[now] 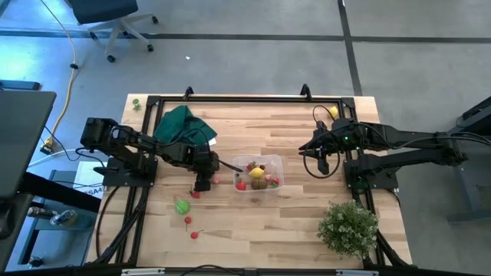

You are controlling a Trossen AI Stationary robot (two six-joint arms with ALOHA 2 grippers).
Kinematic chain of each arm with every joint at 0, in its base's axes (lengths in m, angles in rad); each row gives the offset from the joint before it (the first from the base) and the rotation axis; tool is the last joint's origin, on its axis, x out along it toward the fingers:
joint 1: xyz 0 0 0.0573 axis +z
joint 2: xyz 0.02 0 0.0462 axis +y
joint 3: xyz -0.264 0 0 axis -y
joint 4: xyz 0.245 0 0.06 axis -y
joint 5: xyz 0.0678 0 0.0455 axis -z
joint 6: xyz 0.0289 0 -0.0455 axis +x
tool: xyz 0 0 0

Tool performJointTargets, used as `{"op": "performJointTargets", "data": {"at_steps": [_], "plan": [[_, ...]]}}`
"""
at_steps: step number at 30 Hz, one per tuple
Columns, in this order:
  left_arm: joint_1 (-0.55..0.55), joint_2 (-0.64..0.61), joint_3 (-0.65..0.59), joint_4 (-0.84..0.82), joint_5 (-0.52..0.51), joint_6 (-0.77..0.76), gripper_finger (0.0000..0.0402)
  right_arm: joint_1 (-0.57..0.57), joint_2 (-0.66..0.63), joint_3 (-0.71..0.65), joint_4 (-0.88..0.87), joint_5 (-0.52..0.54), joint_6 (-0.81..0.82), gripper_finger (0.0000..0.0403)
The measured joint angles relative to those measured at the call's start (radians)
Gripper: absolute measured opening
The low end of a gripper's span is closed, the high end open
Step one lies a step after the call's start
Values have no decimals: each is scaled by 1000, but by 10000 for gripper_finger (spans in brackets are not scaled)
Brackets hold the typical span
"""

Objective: Pick and placing Produce into tupperware
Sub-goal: Put the blackberry into the transparent bin

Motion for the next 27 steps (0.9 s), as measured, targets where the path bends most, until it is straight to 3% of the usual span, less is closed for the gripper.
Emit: {"op": "performJointTargets", "data": {"at_steps": [7,27], "plan": [[0,0,0,0,-4,-1,84,0,0,0,0,0,0,62],[0,0,0,1,-7,-9,90,0,0,0,0,0,0,62]]}}
